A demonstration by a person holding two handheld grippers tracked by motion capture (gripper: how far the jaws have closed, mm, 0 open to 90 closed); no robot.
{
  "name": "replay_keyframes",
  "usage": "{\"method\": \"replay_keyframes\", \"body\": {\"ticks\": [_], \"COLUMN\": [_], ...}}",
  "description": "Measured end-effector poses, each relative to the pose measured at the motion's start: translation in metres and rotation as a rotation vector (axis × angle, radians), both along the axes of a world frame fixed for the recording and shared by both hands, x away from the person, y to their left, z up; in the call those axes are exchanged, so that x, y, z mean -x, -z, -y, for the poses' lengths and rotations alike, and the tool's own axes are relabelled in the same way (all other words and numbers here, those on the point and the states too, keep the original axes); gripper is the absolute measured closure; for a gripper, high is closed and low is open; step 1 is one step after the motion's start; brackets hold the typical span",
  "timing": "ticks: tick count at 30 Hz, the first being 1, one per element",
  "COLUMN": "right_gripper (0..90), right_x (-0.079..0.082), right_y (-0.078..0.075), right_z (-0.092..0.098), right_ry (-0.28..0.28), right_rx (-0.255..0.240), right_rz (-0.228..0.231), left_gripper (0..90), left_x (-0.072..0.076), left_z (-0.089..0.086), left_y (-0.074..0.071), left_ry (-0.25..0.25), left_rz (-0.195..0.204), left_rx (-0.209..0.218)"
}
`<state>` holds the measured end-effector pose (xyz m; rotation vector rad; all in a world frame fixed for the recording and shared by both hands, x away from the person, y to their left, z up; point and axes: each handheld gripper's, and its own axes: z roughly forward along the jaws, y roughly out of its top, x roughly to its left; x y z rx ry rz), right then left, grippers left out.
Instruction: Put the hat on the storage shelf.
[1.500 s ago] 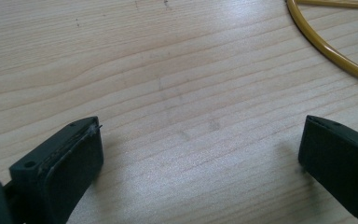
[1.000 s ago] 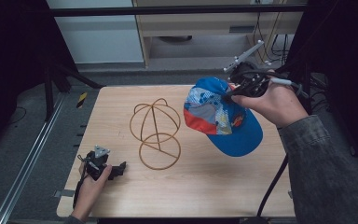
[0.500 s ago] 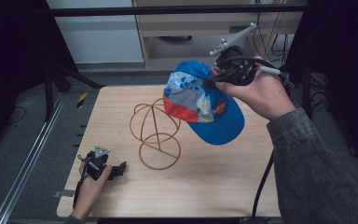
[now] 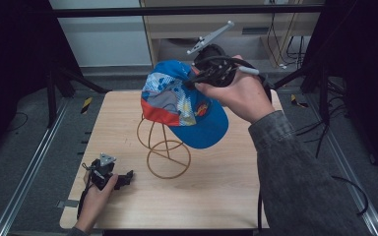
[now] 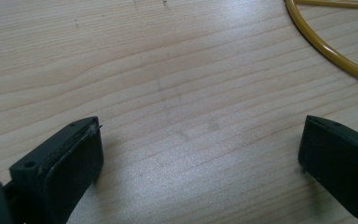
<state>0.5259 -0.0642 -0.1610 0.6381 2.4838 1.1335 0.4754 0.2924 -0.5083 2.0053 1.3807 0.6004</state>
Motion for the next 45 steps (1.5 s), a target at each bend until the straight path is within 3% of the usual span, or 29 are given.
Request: {"method": "replay_keyframes", "body": {"ticks": [7, 15, 25, 45], "right_gripper": [89.3, 89.3, 89.2, 89.2], "right_x": [-0.005, -0.006, -0.011, -0.025], "right_y": [0.01, 0.009, 0.01, 0.025], "right_z": [-0.021, -0.027, -0.04, -0.07], "right_ry": [-0.034, -0.039, -0.041, -0.057], "right_rx": [-0.024, -0.029, -0.017, 0.005], "right_rz": [-0.008, -0.006, 0.0, -0.033], "left_gripper": [0.0, 0.0, 0.0, 0.0], "left_x": [0.0, 0.0, 0.0, 0.0], "left_z": [0.0, 0.0, 0.0, 0.0], "left_y": [0.0, 0.0, 0.0, 0.0], "left_ry": [0.002, 0.002, 0.002, 0.004], "left_rz": [0.0, 0.0, 0.0, 0.0], "left_rx": [0.0, 0.0, 0.0, -0.001]}}
